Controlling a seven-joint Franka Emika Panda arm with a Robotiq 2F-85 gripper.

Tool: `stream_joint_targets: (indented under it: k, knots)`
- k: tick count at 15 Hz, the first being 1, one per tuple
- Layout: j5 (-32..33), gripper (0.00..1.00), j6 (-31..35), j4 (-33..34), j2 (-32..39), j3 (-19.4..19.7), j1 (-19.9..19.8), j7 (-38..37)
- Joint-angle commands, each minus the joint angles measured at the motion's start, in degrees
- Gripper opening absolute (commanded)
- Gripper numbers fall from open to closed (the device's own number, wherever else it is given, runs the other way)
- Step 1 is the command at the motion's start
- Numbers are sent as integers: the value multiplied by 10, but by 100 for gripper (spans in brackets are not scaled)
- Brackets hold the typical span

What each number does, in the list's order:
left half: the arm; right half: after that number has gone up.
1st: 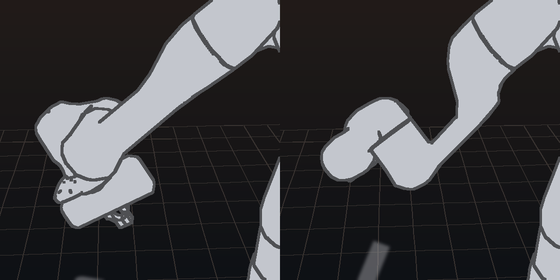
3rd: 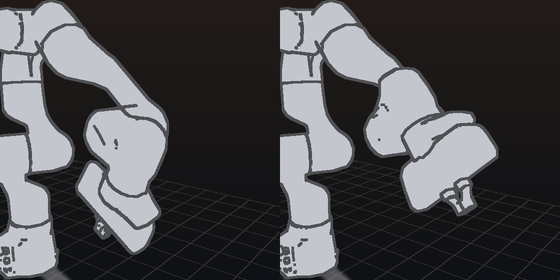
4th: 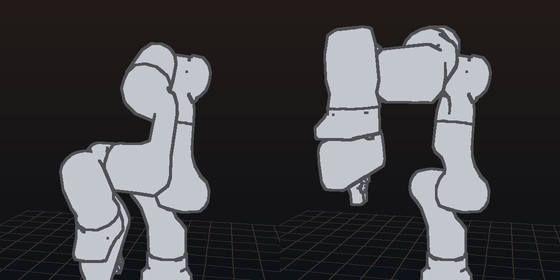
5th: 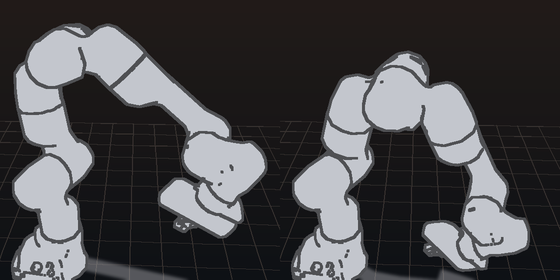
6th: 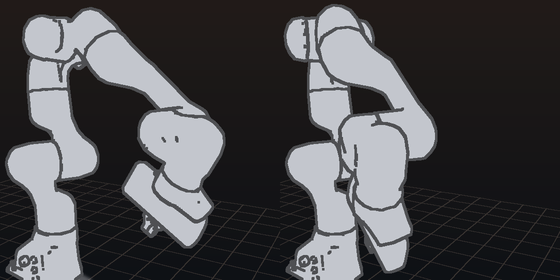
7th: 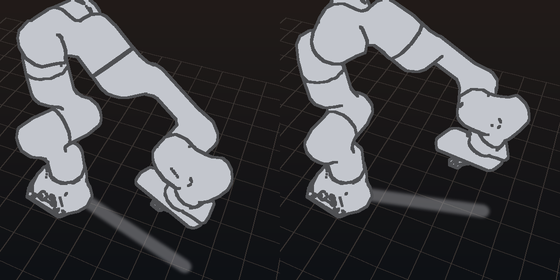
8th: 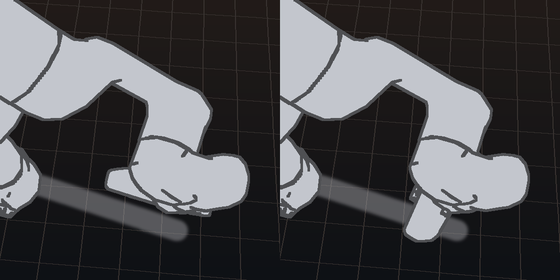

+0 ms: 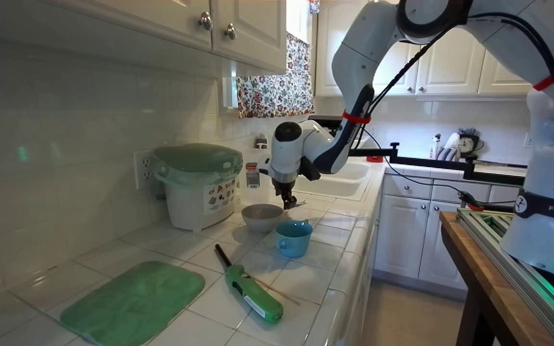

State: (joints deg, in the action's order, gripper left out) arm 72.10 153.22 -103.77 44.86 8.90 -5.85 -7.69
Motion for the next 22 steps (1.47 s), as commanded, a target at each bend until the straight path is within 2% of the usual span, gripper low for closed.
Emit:
stream_joint_targets:
  k: [1,2,3,5,9,10,11,14,16,22]
  knots:
    - [17,36,10,16,13,7,2,-7]
    - [17,30,10,16,13,7,1,-7]
    - [16,41,10,16,14,7,0,-6]
    - [16,45,9,15,15,7,0,-7]
    - [16,42,10,15,17,10,-1,-7]
    - [16,37,11,14,18,10,-2,-8]
    - [16,37,12,14,19,11,-2,-8]
    - [17,11,14,14,19,11,-3,-9]
    - [17,0,14,14,20,11,-3,-9]
    - [20,1,11,11,15,13,0,-12]
